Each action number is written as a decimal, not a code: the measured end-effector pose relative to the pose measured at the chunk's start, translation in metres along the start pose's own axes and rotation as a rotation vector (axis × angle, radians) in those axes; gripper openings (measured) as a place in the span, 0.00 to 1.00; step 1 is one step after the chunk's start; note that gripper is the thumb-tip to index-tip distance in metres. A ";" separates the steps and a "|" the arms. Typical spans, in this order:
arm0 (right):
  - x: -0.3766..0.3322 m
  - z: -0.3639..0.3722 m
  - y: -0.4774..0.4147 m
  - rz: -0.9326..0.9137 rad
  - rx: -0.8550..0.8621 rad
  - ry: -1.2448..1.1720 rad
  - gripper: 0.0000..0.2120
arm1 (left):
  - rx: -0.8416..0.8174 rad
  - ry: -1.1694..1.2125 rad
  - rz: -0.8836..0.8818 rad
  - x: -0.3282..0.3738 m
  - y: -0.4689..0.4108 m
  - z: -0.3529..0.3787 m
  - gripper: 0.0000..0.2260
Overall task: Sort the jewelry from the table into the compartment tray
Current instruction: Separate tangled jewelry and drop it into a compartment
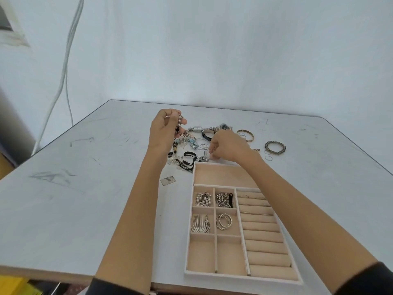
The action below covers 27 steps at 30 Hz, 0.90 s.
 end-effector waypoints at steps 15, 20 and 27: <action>0.020 -0.037 0.026 -0.005 0.243 -0.562 0.05 | -0.037 -0.019 0.032 -0.007 -0.001 0.000 0.05; 0.019 -0.041 0.032 0.001 0.201 -0.712 0.03 | -0.134 -0.059 -0.040 -0.014 0.001 0.006 0.11; 0.018 -0.033 0.039 0.015 0.178 -0.832 0.06 | -0.328 -0.278 -0.099 -0.018 0.011 0.024 0.09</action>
Point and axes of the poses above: each hand's wrist, its own y-axis away from the middle knuckle, its own z-axis out of the palm, x = y × z, the point moved 6 cm from there along -y, towards the middle knuckle, and after that the axes turned 7 degrees about -y, right-handed, at the moved point
